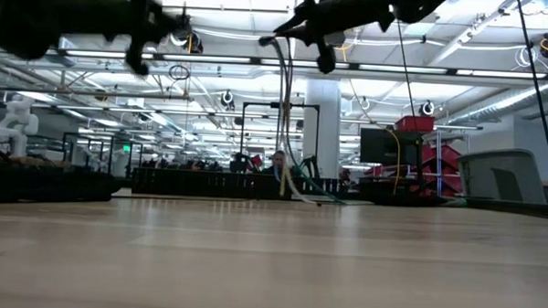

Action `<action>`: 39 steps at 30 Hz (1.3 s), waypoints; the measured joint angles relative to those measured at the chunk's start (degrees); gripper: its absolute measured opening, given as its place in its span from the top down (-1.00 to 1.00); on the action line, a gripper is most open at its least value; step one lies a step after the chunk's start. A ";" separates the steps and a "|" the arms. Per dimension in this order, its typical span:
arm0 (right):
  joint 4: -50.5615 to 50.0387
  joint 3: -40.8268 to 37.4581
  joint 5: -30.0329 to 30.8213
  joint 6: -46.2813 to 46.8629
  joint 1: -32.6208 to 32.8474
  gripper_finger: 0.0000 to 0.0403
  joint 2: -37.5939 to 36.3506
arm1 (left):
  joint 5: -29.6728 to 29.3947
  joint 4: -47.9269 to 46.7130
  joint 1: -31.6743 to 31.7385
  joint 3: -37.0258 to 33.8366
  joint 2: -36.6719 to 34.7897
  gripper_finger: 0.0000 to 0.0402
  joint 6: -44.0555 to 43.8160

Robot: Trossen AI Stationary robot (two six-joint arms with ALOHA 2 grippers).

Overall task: Ziptie cables
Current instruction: Wrap the cable wires using a zip tie

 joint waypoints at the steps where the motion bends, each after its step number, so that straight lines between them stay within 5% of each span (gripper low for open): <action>1: -1.41 0.00 -0.55 -1.35 -0.06 1.00 -0.99 | -3.10 -1.53 0.00 -1.84 0.06 1.00 -4.57; 5: -5.86 0.05 -2.10 -3.32 0.92 1.00 -2.99 | -8.25 -12.47 0.13 -2.25 0.20 1.00 -17.70; 10: -5.72 0.07 -1.10 -3.83 3.88 1.00 -1.07 | -7.26 -5.92 2.49 2.35 3.15 1.00 -10.15; 17: -4.64 0.04 2.12 -0.36 4.94 1.00 1.11 | 11.22 -15.38 5.14 8.54 6.57 1.00 12.67; 23: -7.57 0.04 4.96 2.82 4.24 1.00 1.16 | 12.16 -27.49 4.74 18.66 6.55 1.00 34.74; 30: -9.34 0.02 5.04 7.29 3.96 1.00 2.24 | 13.22 -30.98 3.85 22.47 6.55 1.00 44.98; 39: -9.13 0.02 -1.56 7.78 2.10 1.00 2.45 | 8.94 -50.16 -4.68 27.10 8.26 1.00 91.60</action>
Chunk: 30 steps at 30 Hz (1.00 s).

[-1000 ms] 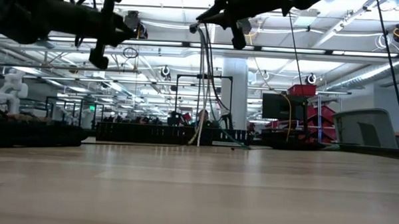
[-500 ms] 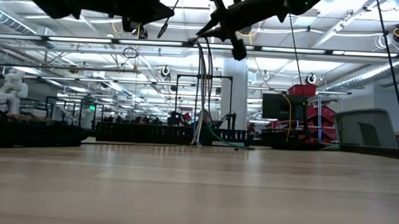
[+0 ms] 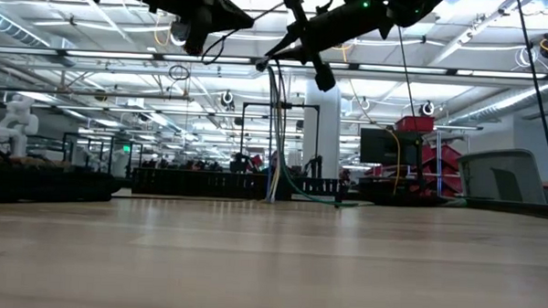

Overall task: Ziptie cables
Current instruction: Wrap the cable wires using a zip tie

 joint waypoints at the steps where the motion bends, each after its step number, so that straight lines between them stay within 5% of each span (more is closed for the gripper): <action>1: 0.01 0.00 -1.23 0.00 -0.32 1.00 0.00 | 0.36 -0.10 -0.39 0.11 0.41 1.00 2.69; 4: -1.17 0.00 -3.35 -0.01 -1.16 1.00 0.01 | 3.93 0.64 -0.69 1.71 2.26 1.00 2.49; 7: -1.13 0.00 -3.89 0.76 -1.53 1.00 0.04 | 4.86 6.84 -0.69 4.00 4.66 1.00 -6.64; 12: -0.60 0.00 -3.75 -0.01 -1.16 1.00 0.04 | 4.92 23.03 2.25 6.52 4.67 1.00 -29.31; 16: 2.99 0.00 -3.29 -0.97 -0.58 1.00 0.04 | 5.30 24.19 7.05 5.16 3.87 1.00 -52.69; 21: 4.55 0.02 -2.73 -2.14 -0.50 1.00 -0.02 | 7.32 33.54 10.14 -1.61 3.90 1.00 -70.30; 26: 5.55 0.02 -1.57 -4.19 0.21 1.00 -0.03 | 0.55 50.39 11.91 -13.70 3.89 1.00 -83.14; 30: 9.79 0.02 2.81 -5.61 1.67 1.00 -0.02 | -5.21 53.08 12.25 -20.53 4.61 1.00 -95.24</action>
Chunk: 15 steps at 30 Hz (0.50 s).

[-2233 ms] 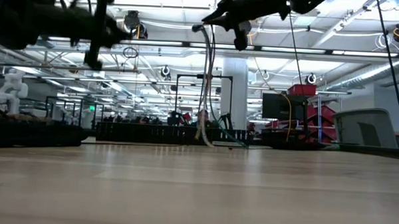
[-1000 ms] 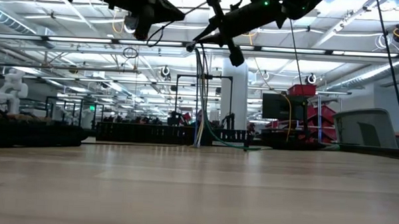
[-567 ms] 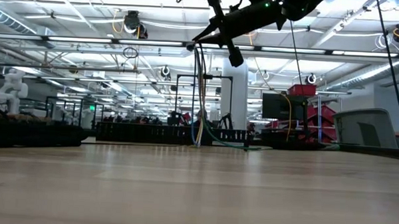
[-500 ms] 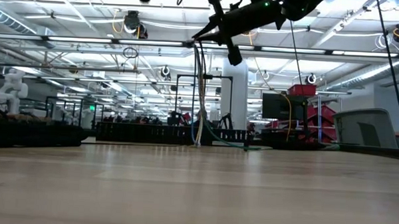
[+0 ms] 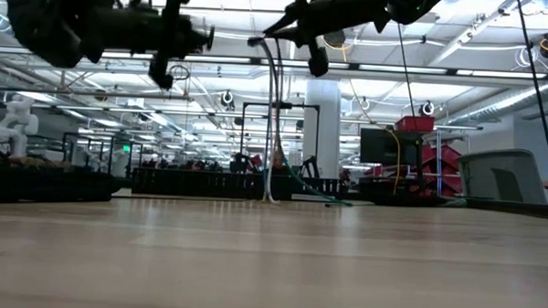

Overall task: Ziptie cables
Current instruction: Wrap the cable wires using a zip tie

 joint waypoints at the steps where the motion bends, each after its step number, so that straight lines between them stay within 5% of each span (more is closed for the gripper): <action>1: 1.20 0.00 2.25 -0.88 0.42 1.00 0.00 | -1.67 0.78 0.02 -0.39 0.70 1.00 -1.99; 8: 10.52 0.04 18.59 -1.77 3.13 1.00 4.13 | -2.31 9.34 0.01 4.13 5.33 1.00 -0.13; 15: 16.68 0.00 23.00 2.71 4.68 1.00 6.60 | -0.85 9.43 0.03 5.71 6.16 1.00 4.44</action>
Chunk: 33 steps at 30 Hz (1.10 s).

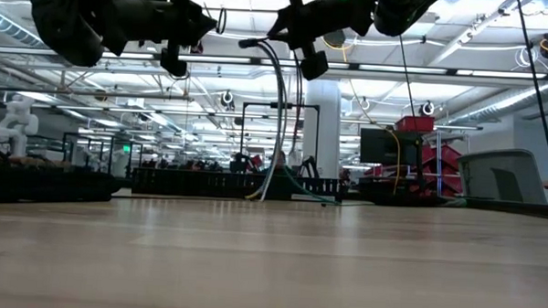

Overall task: Ziptie cables
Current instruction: Wrap the cable wires using a zip tie

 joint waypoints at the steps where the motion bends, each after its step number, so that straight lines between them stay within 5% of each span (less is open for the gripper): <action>1: 0.05 0.00 0.28 0.72 0.11 1.00 0.04 | -0.06 0.01 0.01 0.00 -0.04 1.00 0.95; 33: 2.50 0.04 3.34 3.59 2.53 1.00 -0.07 | 1.55 -4.70 2.77 10.24 7.17 1.00 14.28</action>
